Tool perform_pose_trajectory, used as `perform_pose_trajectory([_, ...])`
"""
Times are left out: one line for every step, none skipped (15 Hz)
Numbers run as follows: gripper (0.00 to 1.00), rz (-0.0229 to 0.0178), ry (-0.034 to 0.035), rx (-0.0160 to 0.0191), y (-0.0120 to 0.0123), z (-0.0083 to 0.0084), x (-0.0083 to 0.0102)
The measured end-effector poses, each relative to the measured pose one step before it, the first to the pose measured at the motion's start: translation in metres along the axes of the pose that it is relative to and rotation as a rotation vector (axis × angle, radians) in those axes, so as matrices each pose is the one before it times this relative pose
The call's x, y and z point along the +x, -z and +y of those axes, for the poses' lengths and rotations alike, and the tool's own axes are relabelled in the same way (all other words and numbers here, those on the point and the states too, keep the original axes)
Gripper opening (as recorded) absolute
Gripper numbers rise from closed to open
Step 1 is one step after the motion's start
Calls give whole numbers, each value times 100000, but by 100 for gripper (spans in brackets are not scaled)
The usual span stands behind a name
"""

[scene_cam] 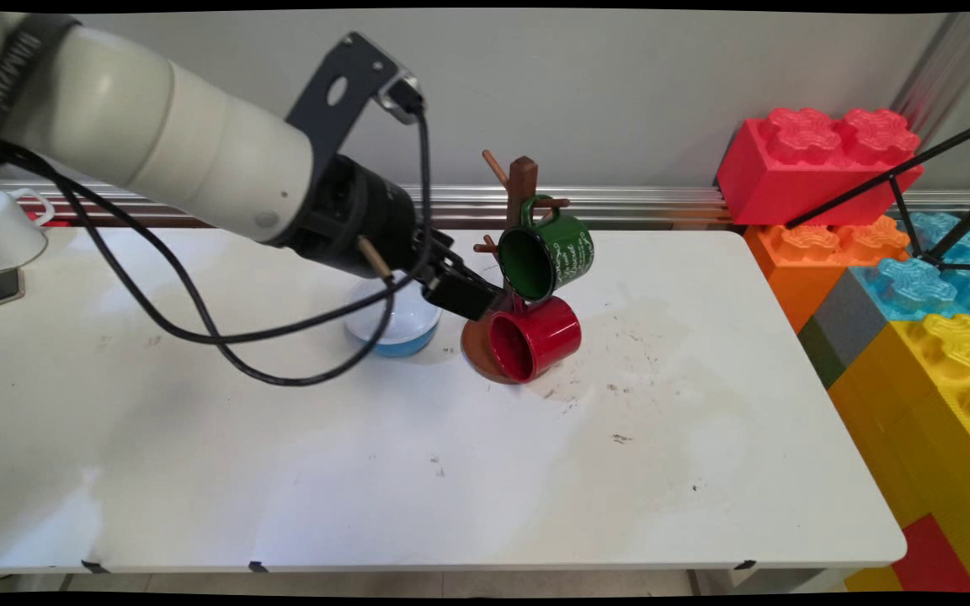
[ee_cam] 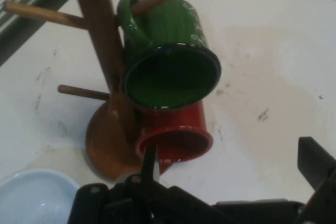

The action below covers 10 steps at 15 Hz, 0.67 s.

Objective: Pick up the green mug from the rack

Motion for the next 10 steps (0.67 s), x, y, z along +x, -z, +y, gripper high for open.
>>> perform_pose_trajectory([100,593,787,-611,-482,304,28])
perform_pose_trajectory([100,490,483,-359,-330,192,17])
perform_pose_trajectory([100,922,792,-292,-512,228,12])
perform_pose_trajectory([100,1000,952,-119,-618,221,-21])
perform_pose_trajectory([100,846,918,110,-594,175,-88])
perform_pose_trajectory([100,565,701,185,-531,117,-121])
perform_pose_trajectory([100,354,408,138,-335,64,-85])
perform_pose_trajectory([100,427,468,180,-496,88,-131])
perform_pose_trajectory([100,410,443,240,-542,72,-155])
perform_pose_trajectory([100,308,467,231,-502,59,-172])
